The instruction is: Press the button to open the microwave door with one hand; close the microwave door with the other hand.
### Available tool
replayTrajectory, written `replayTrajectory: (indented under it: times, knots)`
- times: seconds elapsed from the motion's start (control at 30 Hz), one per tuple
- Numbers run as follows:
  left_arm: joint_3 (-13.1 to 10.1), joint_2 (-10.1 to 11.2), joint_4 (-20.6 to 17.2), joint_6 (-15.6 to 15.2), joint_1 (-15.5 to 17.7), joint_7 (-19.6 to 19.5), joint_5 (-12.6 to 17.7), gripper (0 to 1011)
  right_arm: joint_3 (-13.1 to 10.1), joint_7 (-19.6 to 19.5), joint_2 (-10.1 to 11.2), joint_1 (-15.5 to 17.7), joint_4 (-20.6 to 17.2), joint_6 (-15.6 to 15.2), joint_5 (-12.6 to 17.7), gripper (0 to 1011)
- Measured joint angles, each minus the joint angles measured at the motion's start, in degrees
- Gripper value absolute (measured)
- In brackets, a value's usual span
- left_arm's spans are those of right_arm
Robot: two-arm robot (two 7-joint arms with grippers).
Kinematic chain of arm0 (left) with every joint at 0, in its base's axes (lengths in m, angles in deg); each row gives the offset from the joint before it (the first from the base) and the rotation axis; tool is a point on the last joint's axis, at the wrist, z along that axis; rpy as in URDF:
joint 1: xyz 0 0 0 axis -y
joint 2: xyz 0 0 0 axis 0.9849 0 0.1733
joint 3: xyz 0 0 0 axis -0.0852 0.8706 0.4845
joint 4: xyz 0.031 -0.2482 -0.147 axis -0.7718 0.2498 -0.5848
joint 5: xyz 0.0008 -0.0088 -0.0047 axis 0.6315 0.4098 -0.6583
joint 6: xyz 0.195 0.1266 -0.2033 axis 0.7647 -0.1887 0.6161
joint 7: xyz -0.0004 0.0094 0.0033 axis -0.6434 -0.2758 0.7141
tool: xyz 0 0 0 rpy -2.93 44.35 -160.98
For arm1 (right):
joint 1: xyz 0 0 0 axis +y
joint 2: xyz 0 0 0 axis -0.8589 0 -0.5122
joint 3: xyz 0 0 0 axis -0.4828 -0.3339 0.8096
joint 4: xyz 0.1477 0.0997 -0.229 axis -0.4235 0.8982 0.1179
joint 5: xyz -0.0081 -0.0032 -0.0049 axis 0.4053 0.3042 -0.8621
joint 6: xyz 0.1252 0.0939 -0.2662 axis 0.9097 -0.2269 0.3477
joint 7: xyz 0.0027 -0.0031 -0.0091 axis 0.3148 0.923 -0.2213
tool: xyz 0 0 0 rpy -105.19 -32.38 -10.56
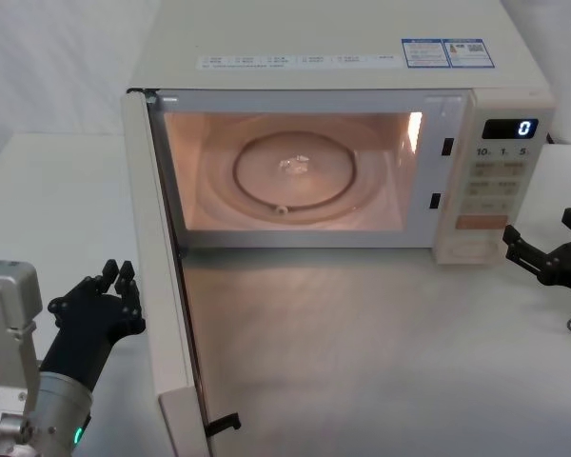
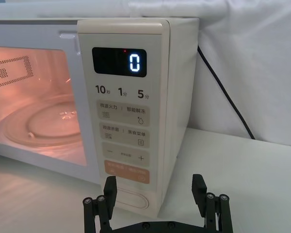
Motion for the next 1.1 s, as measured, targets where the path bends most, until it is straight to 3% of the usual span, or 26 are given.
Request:
replayTrajectory:
  times: [0.2, 0.9, 1.1]
  knots:
    - [0.0, 0.0, 0.0, 0.0, 0.0, 0.0, 0.0, 0, 0.0, 0.0, 0.0, 0.0, 0.0, 0.0, 0.0, 1002]
    - [0.01, -0.01, 0.0, 0.01, 0.0, -0.12, 0.01, 0, 0.0, 0.0, 0.0, 0.0, 0.0, 0.0, 0.0, 1002]
    - [0.86, -0.23, 0.19, 0.76, -0.12, -3.13, -0.98, 0, 0.0, 0.0, 0.0, 0.0, 0.0, 0.0, 0.0, 1002]
